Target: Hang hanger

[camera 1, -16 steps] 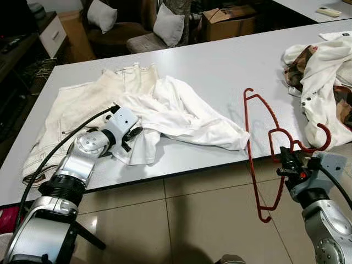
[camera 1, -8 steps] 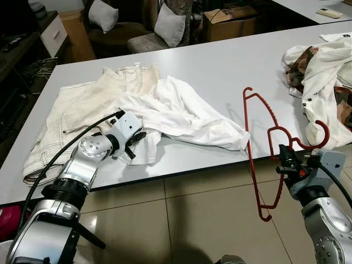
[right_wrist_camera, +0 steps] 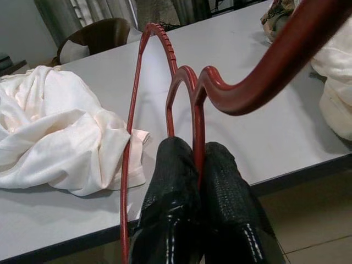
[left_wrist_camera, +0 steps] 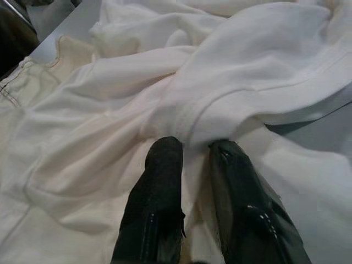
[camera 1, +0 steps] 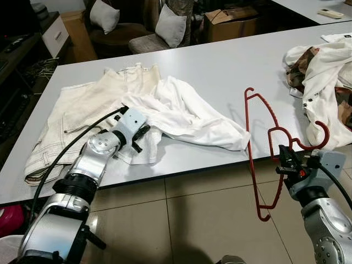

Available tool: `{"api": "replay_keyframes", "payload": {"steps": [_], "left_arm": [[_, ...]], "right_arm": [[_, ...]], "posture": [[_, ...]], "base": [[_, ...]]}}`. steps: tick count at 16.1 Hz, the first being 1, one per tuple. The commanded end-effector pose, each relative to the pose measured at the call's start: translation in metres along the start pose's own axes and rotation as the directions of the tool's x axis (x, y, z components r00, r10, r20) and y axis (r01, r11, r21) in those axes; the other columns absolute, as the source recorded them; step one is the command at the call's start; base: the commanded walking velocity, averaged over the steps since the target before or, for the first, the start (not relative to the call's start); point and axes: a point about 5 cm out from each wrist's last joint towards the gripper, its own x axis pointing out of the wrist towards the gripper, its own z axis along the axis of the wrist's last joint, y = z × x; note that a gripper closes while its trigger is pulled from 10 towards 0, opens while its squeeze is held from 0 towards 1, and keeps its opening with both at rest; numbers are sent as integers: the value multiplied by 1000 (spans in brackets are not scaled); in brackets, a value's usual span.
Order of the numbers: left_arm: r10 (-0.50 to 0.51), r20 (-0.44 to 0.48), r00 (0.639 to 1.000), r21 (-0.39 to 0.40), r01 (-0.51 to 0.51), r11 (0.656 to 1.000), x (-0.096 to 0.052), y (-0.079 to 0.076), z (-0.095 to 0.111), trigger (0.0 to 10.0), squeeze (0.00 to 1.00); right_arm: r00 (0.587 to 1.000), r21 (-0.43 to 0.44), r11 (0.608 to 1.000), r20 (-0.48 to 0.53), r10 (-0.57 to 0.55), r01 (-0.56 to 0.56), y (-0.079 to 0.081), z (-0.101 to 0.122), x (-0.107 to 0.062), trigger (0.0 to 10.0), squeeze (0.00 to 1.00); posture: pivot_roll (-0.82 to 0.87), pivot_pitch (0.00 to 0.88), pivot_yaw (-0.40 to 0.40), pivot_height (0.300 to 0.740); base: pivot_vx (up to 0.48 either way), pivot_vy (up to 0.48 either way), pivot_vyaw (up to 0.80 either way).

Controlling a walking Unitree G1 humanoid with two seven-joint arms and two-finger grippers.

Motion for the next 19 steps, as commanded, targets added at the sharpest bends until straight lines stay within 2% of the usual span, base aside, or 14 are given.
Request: {"api": "replay_keyframes", "payload": {"steps": [1,2,3,4,5,9,12,13,14,15,16,19], "left_arm": [[23,7,1000,-8,-23,1000,0,6,2,10000,0],[39,3,999,-8,-39,999,0,7,2,9725,0],[56,1,998,-6,-56,998,0,9,2,5490,0],[72,2,997,-10,-72,997,0,10,1,78,0],[85,3,996,-11,-85,996,-1,12,1,0,0],[115,9,993,-24,-114,993,1,14,1,0,0],[65,35,997,7,-66,998,4,6,3,0,0],[60,52,997,54,-63,997,1,6,2,10000,0],[41,73,997,76,-46,996,-2,5,1,10000,0],[31,99,995,119,-43,992,-6,6,-1,10000,137],[25,111,994,161,-42,986,-11,6,-4,10000,1000],[-36,118,992,225,9,974,-18,1,-13,10000,1000]], "right_arm": [[1000,10,1000,-28,-11,11,1,-5,-2,10000,0],[1000,11,1000,-27,-11,12,1,-5,-2,10000,0],[1000,11,1000,-27,-11,11,1,-6,-2,10000,0],[1000,11,1000,-29,-8,9,1,-6,-2,10000,0],[999,10,1000,-32,-3,3,2,-7,-2,10000,0],[999,7,1000,-37,18,-17,3,-7,-1,10000,0],[999,6,1000,-36,17,-17,3,-7,-3,10000,0],[999,7,1000,-36,14,-14,2,-7,-4,10000,0],[999,7,1000,-36,13,-13,2,-7,-4,10000,0],[999,8,1000,-36,11,-11,2,-7,-5,10000,0],[999,9,1000,-37,11,-10,2,-8,-5,10000,0],[999,13,1000,-40,19,-18,5,-9,-4,10000,0]], "posture": [[-260,0,140,740],[-259,0,140,740],[-259,0,139,740],[-255,0,136,740],[-255,0,136,740],[-253,0,134,740],[-263,0,142,740],[-263,0,143,740],[-262,0,145,740],[-260,0,146,740],[-258,0,145,740],[-248,0,138,740]], "base": [[0,0,0],[0,0,0],[0,0,0],[0,0,0],[0,0,0],[0,0,0],[0,0,0],[0,0,0],[0,0,0],[0,0,0],[0,0,0],[0,0,0]]}}
